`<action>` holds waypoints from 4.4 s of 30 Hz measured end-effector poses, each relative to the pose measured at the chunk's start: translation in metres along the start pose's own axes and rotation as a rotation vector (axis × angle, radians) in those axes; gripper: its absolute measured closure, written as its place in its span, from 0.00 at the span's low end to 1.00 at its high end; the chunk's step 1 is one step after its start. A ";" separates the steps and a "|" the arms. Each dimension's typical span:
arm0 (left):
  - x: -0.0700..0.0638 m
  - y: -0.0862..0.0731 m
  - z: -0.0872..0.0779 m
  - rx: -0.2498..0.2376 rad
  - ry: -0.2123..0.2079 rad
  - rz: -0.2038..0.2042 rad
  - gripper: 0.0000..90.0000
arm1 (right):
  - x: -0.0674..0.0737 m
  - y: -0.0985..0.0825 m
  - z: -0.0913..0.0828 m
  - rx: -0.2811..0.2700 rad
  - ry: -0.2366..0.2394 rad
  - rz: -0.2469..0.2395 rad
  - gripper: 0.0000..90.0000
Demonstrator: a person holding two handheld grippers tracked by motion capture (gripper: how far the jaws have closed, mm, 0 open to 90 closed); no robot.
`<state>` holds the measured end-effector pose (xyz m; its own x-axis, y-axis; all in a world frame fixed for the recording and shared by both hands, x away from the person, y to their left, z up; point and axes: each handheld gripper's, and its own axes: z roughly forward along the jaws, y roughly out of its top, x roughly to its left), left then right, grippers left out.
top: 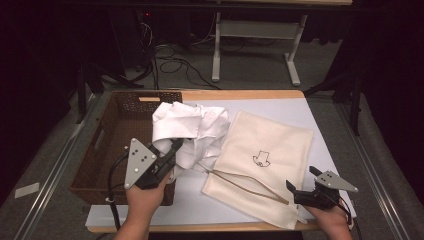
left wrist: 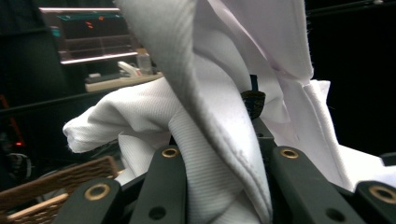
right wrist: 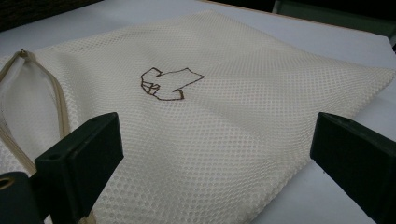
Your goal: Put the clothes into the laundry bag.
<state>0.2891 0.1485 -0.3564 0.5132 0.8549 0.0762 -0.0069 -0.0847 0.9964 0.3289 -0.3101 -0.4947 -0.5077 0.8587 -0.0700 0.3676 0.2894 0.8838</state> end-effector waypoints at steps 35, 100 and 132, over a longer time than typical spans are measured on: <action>-0.053 -0.054 0.039 0.082 -0.176 -0.050 0.82 | 0.057 0.014 0.029 0.158 0.219 -0.137 0.53; -0.110 -0.097 0.078 0.313 -0.180 -0.017 0.83 | 0.059 0.065 0.031 -0.088 0.249 -0.069 0.99; -0.117 -0.120 0.104 0.434 -0.282 -0.103 0.25 | 0.058 0.066 0.019 -0.131 0.253 -0.075 0.99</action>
<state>0.3190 0.0058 -0.4885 0.7039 0.7040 -0.0942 0.3811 -0.2625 0.8865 0.3383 -0.2331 -0.4492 -0.7141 0.6992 -0.0344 0.2259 0.2767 0.9340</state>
